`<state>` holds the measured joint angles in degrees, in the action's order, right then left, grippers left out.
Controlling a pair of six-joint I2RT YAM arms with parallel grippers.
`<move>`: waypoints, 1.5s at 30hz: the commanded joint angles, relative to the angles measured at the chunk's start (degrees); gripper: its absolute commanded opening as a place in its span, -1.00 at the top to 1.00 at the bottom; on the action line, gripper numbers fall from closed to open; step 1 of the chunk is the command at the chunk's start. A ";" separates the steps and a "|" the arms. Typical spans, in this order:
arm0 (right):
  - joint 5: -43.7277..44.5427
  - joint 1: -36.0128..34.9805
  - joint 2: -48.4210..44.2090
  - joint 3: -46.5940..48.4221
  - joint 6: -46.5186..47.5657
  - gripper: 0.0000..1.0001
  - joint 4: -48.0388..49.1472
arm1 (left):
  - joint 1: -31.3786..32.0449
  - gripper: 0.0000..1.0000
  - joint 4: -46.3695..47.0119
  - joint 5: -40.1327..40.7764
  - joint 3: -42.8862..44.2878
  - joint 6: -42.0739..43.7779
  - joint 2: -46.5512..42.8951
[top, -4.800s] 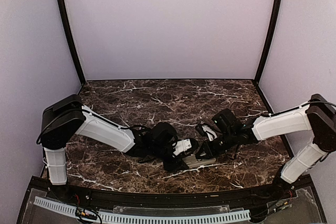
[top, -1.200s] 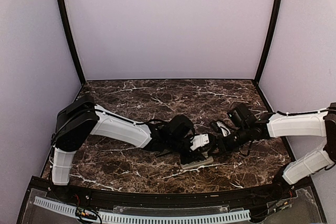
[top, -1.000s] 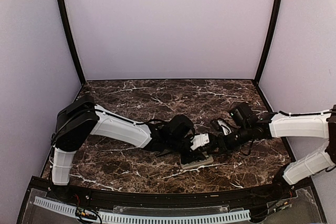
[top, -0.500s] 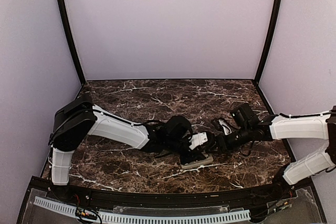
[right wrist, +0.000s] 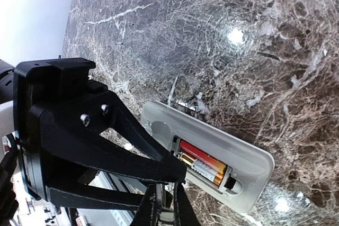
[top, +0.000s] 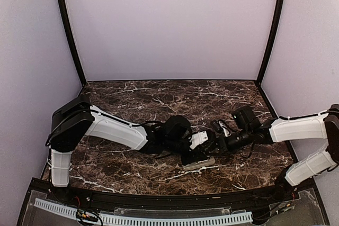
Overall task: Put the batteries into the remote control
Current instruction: Pass from the left arm to the right, then load the battery cover onto the remote control without the battery cover.
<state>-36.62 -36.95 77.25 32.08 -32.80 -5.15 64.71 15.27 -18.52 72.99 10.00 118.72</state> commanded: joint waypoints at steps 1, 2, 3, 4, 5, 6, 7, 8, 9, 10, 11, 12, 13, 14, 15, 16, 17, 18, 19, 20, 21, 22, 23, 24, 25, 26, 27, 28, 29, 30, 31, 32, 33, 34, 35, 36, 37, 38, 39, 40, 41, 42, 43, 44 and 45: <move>-2.50 0.39 0.76 -0.81 -1.68 0.95 4.28 | 0.16 0.58 1.12 -1.36 -0.57 -0.10 -3.33; -2.72 0.39 0.79 -0.72 -1.74 1.00 4.01 | 0.16 0.58 1.09 -1.23 -0.57 -0.07 -3.45; -2.83 0.38 0.71 -0.78 -1.79 1.00 3.83 | 0.16 0.56 1.04 -1.16 -0.64 0.02 -3.55; -2.84 0.43 0.65 -0.64 -1.75 1.00 3.57 | 0.11 0.54 0.79 -0.99 -0.65 0.13 -3.61; -2.96 0.53 0.65 -0.66 -1.70 1.00 3.16 | 0.09 0.39 0.54 -0.90 -0.76 0.21 -3.76; -3.27 0.79 0.75 -0.62 -1.78 1.00 2.94 | 0.07 0.27 -0.02 -0.77 -0.89 0.37 -3.93; -3.66 1.13 0.74 -0.70 -1.82 1.00 2.77 | 0.03 0.02 -0.31 -0.83 -1.29 0.46 -4.33; -3.99 1.46 0.60 -0.82 -1.84 1.00 2.65 | -0.05 -0.21 -0.89 -0.84 -1.59 0.64 -4.61; -4.06 1.63 0.48 -0.86 -1.79 1.00 2.35 | -0.12 -0.29 -1.27 -0.78 -2.47 0.68 -5.35; -4.07 1.82 0.17 -0.82 -1.66 1.00 1.99 | -0.35 -0.39 -2.32 -0.54 -3.01 1.00 -5.74; -4.07 2.06 -0.09 -0.83 -1.64 1.00 1.74 | -0.45 -0.43 -2.90 -0.24 -4.13 1.17 -6.80; -4.15 2.32 -0.35 -1.06 -1.69 1.00 1.89 | -0.76 -0.47 -4.09 0.58 -5.66 1.41 -7.39; -4.09 2.46 -0.57 -1.19 -1.76 1.00 2.02 | -0.92 -0.47 -4.49 1.03 -6.58 1.46 -8.64; -4.00 2.68 -0.56 -1.28 -1.87 1.00 2.31 | -1.15 -0.48 -4.93 2.00 -8.31 1.63 -9.23; -3.99 2.82 -0.34 -1.32 -1.99 1.00 2.49 | -1.20 -0.48 -5.13 2.31 -9.14 1.71 -10.29; -4.17 3.03 0.00 -1.30 -2.13 1.00 2.61 | -1.24 -0.48 -5.79 2.82 -10.27 1.87 -10.76; -4.49 3.08 0.37 -1.30 -2.29 1.00 2.93 | -1.24 -0.49 -6.27 3.15 -10.65 1.96 -11.35; -4.88 3.11 0.98 -1.23 -2.54 1.00 3.46 | -1.25 -0.50 -7.30 3.37 -11.18 2.06 -11.55; -5.38 3.11 1.38 -1.33 -2.79 1.00 4.17 | -1.25 -0.50 -8.35 3.92 -11.37 2.18 -11.59; -5.99 3.11 1.62 -1.42 -3.12 1.00 4.81 | -1.23 -0.52 -8.73 4.54 -11.90 2.56 -11.54; -6.75 3.11 1.81 -1.66 -3.31 1.00 6.12 | -1.24 -0.53 -9.13 5.76 -12.21 2.70 -11.44; -7.09 3.11 1.92 -1.85 -3.39 1.00 7.09 | -1.20 -0.55 -9.21 6.34 -12.84 2.95 -11.42; -7.22 3.11 1.93 -2.11 -3.39 1.00 7.64 | -1.23 -0.55 -9.27 7.19 -13.16 3.07 -11.41; -7.19 3.11 2.13 -2.25 -3.08 1.00 7.95 | -1.24 -0.56 -9.28 7.41 -13.63 3.18 -11.40; -7.15 3.16 2.42 -2.41 -2.94 1.00 8.17 | -1.25 -0.56 -9.29 7.42 -13.82 3.05 -11.34; -7.27 3.19 2.86 -2.33 -2.77 1.00 8.22 | -1.29 -0.56 -9.29 7.30 -14.03 2.94 -11.01; -7.43 3.30 3.59 -2.32 -2.73 1.00 8.38 | -1.26 -0.57 -9.18 6.86 -14.07 2.60 -10.72; -7.73 3.29 4.23 -2.29 -2.78 1.00 8.69 | -1.26 -0.57 -9.15 6.76 -14.03 2.45 -10.18; -8.02 3.39 4.85 -2.31 -2.84 1.00 9.01 | -1.19 -0.57 -8.97 6.77 -13.98 2.12 -9.82; -8.22 3.38 5.21 -2.28 -3.04 1.00 9.48 | -1.22 -0.57 -8.87 6.93 -13.94 1.95 -9.40; -8.45 3.48 5.38 -2.32 -3.16 1.00 9.84 | -1.24 -0.56 -8.53 7.12 -13.94 1.65 -9.22; -8.54 3.54 5.33 -2.33 -3.53 1.00 10.19 | -1.20 -0.55 -8.34 7.15 -14.06 1.49 -9.12; -8.67 3.63 5.17 -2.45 -3.80 1.00 10.59 | -1.24 -0.53 -8.02 7.00 -14.08 1.20 -9.07; -8.68 3.68 4.86 -2.50 -3.97 1.00 10.83 | -1.24 -0.51 -7.91 6.74 -14.17 1.09 -9.06; -8.48 3.67 4.61 -2.69 -4.13 1.00 10.86 | -1.20 -0.47 -7.63 6.04 -14.22 0.84 -9.00; -8.25 3.70 4.46 -2.98 -4.28 1.00 10.91 | -1.23 -0.45 -7.40 5.69 -14.38 0.74 -8.87; -8.07 3.71 4.53 -3.27 -4.34 1.00 11.01 | -1.24 -0.41 -6.95 4.83 -14.55 0.35 -8.64; -8.08 3.86 4.63 -3.55 -4.53 1.00 11.30 | -1.20 -0.39 -6.80 4.23 -14.50 0.01 -8.21; -8.18 3.89 4.83 -3.75 -4.70 1.00 11.49 | -1.24 -0.34 -6.71 3.95 -14.38 -0.73 -8.00; -8.27 3.91 5.10 -3.83 -4.73 1.00 11.60 | -1.24 -0.33 -6.64 3.63 -14.37 -1.06 -7.63; -8.41 3.90 5.36 -3.84 -4.78 1.00 11.69 | -1.14 -0.31 -6.58 3.24 -14.26 -1.37 -7.54; -8.55 3.95 5.63 -3.86 -4.66 1.00 11.84 | -1.06 -0.30 -6.58 3.45 -14.23 -1.42 -7.38; -8.70 3.91 5.98 -3.86 -4.67 1.00 12.05 | -1.01 -0.30 -6.52 3.61 -14.24 -1.46 -7.37; -8.77 3.90 6.22 -3.88 -4.58 1.00 12.11 | -1.00 -0.30 -6.47 3.79 -14.17 -1.47 -7.25; -8.74 3.97 6.54 -3.86 -4.54 1.00 12.21 | -0.95 -0.30 -6.47 3.82 -14.03 -1.49 -7.00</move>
<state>-44.49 -33.41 82.52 28.88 -37.15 4.93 63.59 8.62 -13.74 59.51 9.76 111.20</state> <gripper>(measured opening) 0.064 0.650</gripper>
